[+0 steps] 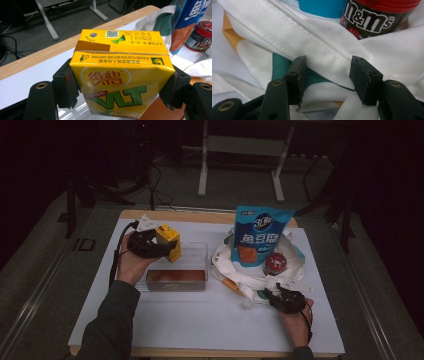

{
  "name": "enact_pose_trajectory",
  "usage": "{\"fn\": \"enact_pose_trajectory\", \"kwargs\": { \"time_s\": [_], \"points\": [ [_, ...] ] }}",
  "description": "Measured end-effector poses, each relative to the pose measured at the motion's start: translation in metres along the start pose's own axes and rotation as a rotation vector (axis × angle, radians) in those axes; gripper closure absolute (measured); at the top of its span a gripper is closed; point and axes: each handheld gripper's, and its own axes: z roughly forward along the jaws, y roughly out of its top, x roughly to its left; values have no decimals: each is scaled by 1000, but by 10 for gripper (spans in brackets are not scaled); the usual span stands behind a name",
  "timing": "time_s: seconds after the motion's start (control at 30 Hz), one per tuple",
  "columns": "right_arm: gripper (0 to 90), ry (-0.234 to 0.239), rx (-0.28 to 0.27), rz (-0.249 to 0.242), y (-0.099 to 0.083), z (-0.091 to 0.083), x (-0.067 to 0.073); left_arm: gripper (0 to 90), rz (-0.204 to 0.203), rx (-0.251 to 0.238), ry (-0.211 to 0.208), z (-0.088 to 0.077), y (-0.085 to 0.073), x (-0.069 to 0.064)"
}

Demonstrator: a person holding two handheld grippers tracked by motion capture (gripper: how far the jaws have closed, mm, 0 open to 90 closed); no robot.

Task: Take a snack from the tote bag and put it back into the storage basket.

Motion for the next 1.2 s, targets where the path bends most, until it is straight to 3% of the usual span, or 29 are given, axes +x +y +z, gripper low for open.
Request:
{"fn": "enact_pose_trajectory", "kwargs": {
  "time_s": [0.33, 0.77, 1.2],
  "points": [
    [472, -1, 0, -1, 0, 0, 0, 283, -59, 4, 50, -3, -11, 15],
    [472, -2, 0, -1, 0, 0, 0, 282, -73, 11, 94, 0, -26, 23],
    [472, -2, -1, -1, 0, 0, 0, 282, -94, 63, 117, 9, -48, 30]
  ]
}}
